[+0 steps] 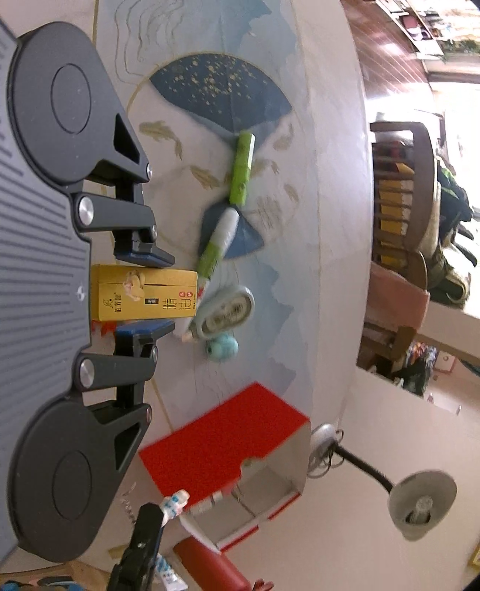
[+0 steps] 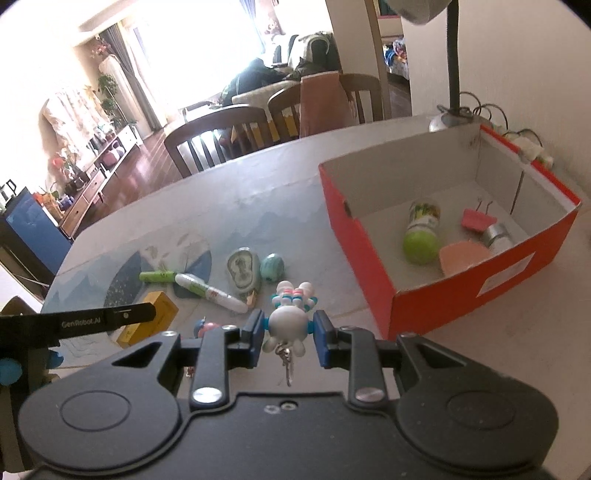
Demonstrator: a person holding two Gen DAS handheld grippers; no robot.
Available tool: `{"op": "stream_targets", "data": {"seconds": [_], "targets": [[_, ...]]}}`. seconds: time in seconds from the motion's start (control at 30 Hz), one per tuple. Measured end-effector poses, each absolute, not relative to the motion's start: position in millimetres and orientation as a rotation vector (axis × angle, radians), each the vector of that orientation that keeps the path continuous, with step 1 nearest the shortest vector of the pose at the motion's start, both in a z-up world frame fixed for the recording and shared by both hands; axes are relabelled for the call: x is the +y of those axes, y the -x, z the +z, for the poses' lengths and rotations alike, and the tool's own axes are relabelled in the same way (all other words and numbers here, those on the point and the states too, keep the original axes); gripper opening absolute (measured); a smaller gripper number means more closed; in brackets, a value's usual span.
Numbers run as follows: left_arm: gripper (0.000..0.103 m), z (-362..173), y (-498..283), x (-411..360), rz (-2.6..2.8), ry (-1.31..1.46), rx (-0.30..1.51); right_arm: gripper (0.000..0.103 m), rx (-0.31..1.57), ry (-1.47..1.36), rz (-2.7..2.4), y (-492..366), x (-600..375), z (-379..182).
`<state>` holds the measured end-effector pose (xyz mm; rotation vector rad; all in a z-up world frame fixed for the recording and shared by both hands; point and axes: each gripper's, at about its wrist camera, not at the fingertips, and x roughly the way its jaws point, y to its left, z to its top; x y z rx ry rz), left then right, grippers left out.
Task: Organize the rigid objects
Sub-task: 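Carry the yellow box and bunny toy with both tools over the red box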
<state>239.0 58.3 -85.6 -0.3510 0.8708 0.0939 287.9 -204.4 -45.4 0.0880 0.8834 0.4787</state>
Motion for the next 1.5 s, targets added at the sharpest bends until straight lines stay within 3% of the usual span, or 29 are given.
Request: {"op": "stream_targets", "data": {"seconds": [0.8, 1.5], "targets": [[0.029, -33.5, -315.7, -64.1, -0.028, 0.243, 0.791, 0.027, 0.778, -0.114, 0.42, -377.8, -297.4, -20.2], [0.029, -59.4, -411.6, -166.2, -0.076, 0.111, 0.891, 0.027, 0.824, -0.057, 0.345, -457.2, -362.7, -61.5]]}}
